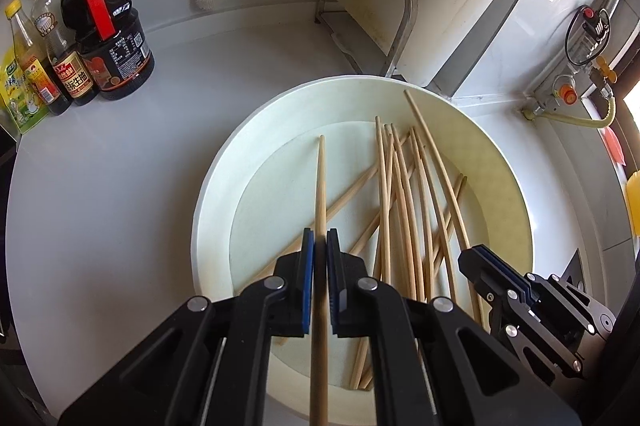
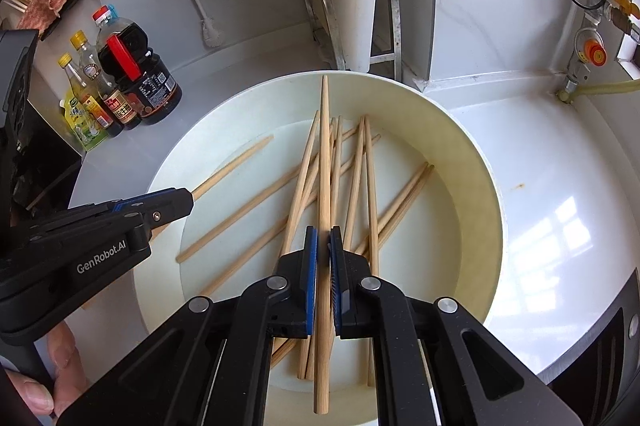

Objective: Organize utensils

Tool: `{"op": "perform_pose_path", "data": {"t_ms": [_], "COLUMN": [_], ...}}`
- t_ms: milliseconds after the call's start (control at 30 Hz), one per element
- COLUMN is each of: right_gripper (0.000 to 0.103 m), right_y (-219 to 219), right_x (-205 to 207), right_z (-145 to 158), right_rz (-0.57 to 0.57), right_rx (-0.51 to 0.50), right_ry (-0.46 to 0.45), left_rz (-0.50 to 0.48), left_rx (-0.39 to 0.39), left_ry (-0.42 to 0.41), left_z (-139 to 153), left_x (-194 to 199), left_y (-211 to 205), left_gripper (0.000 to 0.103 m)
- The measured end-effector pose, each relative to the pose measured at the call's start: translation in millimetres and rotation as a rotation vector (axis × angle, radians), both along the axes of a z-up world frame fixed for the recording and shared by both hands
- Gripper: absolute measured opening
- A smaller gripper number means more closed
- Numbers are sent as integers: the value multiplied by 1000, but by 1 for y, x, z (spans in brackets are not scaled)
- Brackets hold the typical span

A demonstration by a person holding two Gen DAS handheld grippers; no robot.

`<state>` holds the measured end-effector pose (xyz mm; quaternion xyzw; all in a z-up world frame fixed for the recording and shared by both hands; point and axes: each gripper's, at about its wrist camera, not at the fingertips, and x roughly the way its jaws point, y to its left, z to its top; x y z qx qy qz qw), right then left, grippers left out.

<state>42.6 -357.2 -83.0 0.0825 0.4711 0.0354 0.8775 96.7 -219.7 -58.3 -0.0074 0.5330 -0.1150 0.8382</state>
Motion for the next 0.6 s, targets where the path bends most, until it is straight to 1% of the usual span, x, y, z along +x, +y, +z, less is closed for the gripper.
{"op": "perform_pose_path", "data": {"t_ms": [33, 100, 167, 333, 433, 533, 600], "right_gripper": [7, 7, 7, 8, 13, 13, 14], "right_y": [-1, -2, -4, -7, -8, -8, -7], "right_x": [0, 0, 0, -4, -7, -10, -11], "right_z": [-1, -1, -1, 2, 4, 5, 6], "right_rz": [2, 0, 1, -10, -17, -17, -18], "right_rx": [3, 3, 6, 17, 21, 16, 16], "right_ry": [6, 1, -2, -6, -8, -11, -14], "left_rz": [2, 7, 11, 6, 3, 2, 6], "left_rx": [0, 7, 15, 41, 44, 56, 54], "left_ry": [-4, -17, -36, -73, -72, -76, -75], "left_z": [1, 5, 9, 17, 18, 19, 21], "left_x": [-1, -1, -2, -7, -12, -14, -15], "left_y": [0, -1, 0, 1, 2, 5, 8], "left_gripper": [15, 31, 36, 37, 38, 39, 41]}}
